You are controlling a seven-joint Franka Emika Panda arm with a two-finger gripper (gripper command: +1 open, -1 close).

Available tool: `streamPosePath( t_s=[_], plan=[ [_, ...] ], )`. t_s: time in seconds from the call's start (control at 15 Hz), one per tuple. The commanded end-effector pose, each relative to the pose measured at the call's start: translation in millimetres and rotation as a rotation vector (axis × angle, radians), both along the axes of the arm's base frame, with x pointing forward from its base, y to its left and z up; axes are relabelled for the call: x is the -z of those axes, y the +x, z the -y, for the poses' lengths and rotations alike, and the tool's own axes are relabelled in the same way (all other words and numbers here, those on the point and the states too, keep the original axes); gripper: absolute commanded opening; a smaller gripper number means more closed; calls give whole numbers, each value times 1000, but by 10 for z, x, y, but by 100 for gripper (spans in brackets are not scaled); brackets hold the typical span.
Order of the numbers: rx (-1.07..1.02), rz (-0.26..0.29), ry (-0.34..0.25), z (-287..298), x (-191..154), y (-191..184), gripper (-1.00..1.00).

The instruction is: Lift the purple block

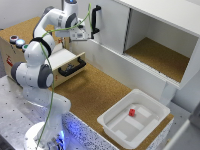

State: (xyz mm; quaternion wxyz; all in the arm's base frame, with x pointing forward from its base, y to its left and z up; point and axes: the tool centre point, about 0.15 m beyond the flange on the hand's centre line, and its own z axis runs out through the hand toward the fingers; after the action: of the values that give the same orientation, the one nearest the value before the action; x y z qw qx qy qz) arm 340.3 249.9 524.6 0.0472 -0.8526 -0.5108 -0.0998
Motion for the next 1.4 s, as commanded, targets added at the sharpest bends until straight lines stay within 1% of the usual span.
streamPosePath(
  t_s=[0.0,0.13,0.2,0.27,0.33,0.4,0.47,0.53,0.6,0.67,0.87,1.07,1.2,1.27,1.33],
  plan=[
    [-173,-67,-117,-1073,-325,381,100],
    [-215,-55,-158,-1355,-328,429,100],
    [-233,-60,-183,-1490,-266,460,100],
    [-254,-62,-192,-1600,-215,486,100],
    [-281,-78,-176,-1675,-176,520,100],
    [-310,-105,-185,-1735,-117,545,100],
    [-351,-125,-217,-1790,-45,539,100],
    [-364,-134,-231,-1826,26,527,100],
    [-360,-139,-230,-1842,82,535,100],
    [-349,-148,-216,-1869,123,553,100],
    [-345,-151,-192,-2001,156,626,100],
    [-369,-176,-227,-2142,295,560,100],
    [-366,-202,-231,-2213,406,462,100],
    [-357,-193,-237,-2244,420,427,100],
    [-331,-171,-249,-2284,412,400,100]
  ],
)
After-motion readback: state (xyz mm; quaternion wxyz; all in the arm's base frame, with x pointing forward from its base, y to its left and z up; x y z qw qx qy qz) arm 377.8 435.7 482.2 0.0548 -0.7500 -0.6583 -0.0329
